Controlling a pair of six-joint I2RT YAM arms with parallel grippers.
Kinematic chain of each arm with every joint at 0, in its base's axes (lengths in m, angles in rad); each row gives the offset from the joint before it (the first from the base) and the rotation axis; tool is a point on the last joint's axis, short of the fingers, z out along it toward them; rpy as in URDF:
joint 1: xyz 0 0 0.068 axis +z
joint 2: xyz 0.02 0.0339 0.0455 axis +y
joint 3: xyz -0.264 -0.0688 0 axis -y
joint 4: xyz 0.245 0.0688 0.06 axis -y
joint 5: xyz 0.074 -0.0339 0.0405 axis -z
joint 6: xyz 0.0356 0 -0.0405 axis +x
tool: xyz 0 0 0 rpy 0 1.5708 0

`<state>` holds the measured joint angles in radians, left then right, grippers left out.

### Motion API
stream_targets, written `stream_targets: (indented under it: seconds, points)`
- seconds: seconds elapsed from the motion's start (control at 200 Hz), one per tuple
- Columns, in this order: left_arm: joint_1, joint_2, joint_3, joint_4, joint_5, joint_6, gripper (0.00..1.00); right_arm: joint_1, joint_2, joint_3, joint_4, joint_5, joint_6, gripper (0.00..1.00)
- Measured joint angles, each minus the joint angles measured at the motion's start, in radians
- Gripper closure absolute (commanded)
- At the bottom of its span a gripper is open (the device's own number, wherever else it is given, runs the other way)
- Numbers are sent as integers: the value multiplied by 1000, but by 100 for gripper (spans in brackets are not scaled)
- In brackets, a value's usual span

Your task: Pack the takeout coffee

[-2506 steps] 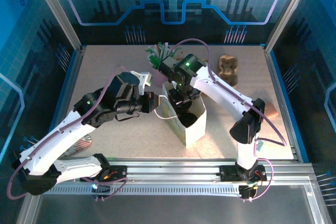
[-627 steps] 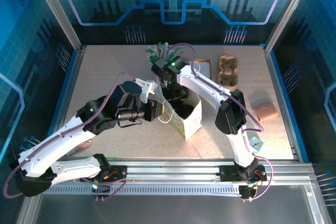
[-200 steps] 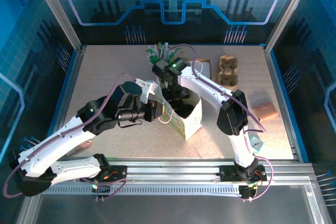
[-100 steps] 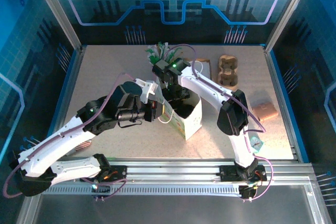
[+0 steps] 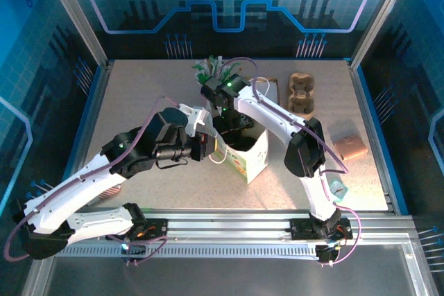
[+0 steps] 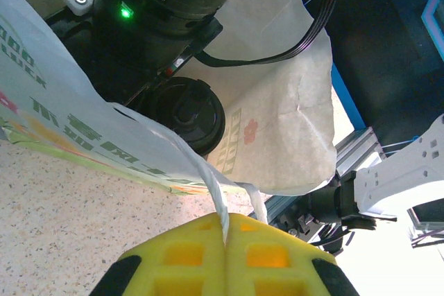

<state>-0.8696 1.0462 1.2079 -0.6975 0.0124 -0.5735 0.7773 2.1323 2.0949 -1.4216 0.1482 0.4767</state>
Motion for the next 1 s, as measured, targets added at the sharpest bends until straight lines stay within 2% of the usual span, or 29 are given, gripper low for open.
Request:
stream_targets:
  seconds: [0.25,1.001]
  points:
    - [-4,0,0,0,0,0,100,0,0,7,-16,5,-6,0]
    - [-11,17,8,-4,0,0,100,0,0,7,-19,8,-11,0]
